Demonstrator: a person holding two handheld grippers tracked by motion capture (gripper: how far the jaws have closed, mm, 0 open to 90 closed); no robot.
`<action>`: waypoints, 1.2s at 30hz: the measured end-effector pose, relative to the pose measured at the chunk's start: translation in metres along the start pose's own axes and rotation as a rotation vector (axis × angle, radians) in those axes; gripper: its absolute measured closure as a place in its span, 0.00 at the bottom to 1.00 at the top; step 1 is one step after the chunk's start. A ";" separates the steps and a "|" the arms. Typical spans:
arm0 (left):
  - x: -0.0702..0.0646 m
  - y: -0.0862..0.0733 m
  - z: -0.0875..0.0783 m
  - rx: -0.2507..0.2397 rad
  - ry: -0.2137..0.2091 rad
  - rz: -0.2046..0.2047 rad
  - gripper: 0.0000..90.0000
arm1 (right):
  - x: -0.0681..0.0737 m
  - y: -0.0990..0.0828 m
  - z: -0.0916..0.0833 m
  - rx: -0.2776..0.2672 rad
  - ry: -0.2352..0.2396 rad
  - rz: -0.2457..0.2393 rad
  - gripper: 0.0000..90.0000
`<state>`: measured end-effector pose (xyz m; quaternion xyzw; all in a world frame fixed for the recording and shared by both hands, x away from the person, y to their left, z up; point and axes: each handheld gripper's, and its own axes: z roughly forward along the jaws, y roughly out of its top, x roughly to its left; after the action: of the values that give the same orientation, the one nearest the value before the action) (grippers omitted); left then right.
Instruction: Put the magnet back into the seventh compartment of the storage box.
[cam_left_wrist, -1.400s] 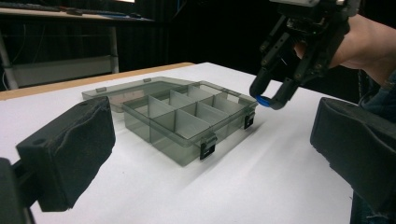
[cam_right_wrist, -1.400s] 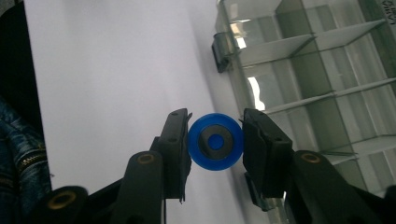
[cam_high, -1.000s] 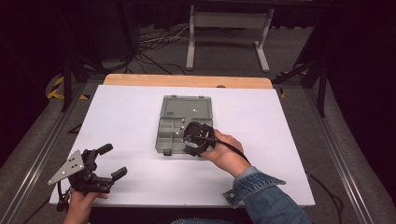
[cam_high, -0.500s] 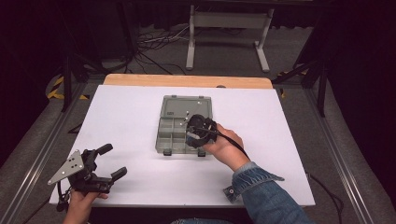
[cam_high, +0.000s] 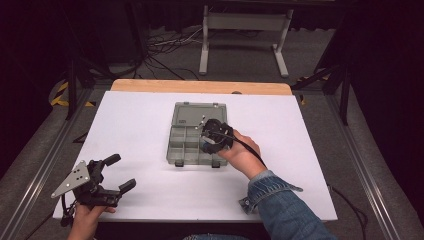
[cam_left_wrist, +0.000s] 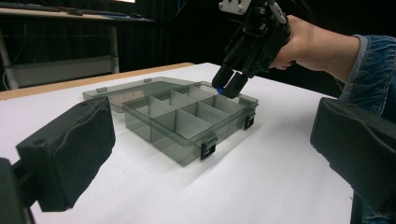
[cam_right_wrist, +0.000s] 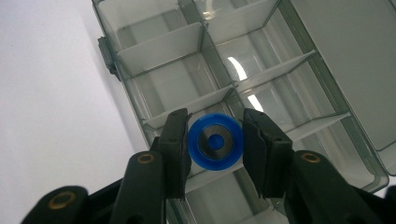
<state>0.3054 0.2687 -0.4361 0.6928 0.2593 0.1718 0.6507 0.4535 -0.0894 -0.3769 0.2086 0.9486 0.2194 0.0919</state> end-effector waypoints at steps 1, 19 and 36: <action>0.000 0.000 0.000 0.000 0.000 0.000 0.01 | 0.000 0.000 0.000 0.000 0.000 0.000 0.69; 0.000 0.000 0.000 -0.001 0.000 -0.007 0.01 | 0.000 0.001 0.021 0.061 0.035 -0.002 0.69; 0.000 0.000 0.000 0.000 -0.002 -0.007 0.01 | 0.000 -0.002 0.031 0.103 0.052 0.009 0.69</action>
<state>0.3051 0.2688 -0.4361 0.6920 0.2611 0.1691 0.6514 0.4616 -0.0791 -0.4052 0.2114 0.9598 0.1760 0.0556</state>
